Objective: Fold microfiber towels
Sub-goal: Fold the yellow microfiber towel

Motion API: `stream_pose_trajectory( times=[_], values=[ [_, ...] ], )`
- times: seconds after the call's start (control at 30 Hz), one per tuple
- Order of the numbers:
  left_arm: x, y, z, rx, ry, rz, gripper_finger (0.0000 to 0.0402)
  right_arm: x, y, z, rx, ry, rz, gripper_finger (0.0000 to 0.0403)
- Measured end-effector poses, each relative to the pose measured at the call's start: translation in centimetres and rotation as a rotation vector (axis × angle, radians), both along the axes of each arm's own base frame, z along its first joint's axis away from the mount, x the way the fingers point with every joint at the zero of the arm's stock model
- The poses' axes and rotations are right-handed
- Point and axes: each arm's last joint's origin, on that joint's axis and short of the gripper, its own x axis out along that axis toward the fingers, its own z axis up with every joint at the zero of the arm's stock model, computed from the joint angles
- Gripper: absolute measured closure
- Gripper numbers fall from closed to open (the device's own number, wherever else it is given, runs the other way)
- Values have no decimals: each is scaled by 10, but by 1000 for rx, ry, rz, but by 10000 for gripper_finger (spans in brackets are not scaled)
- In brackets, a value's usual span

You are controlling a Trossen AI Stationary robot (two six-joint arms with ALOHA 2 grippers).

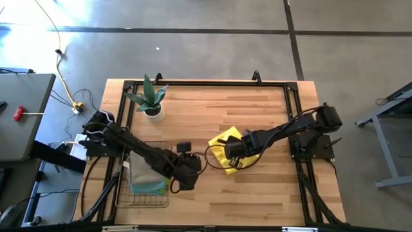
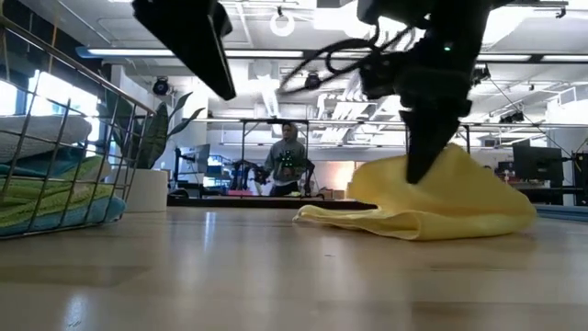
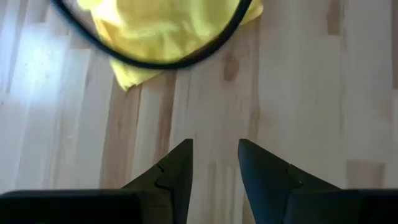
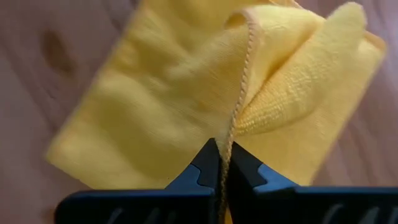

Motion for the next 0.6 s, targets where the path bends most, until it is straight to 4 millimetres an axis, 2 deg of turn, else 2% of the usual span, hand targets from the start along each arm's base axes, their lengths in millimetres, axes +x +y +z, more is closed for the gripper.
stream_pose_trajectory(
  times=[0.3, 0.6],
  values=[
    [-8, -12, -1, 25, 34, -36, 282, 18, 19, -7, 44, -113, 2, 402],
    [-13, -22, -1, 47, 34, -57, 282, 26, 21, -1, 77, -221, -31, 402]
  ],
)
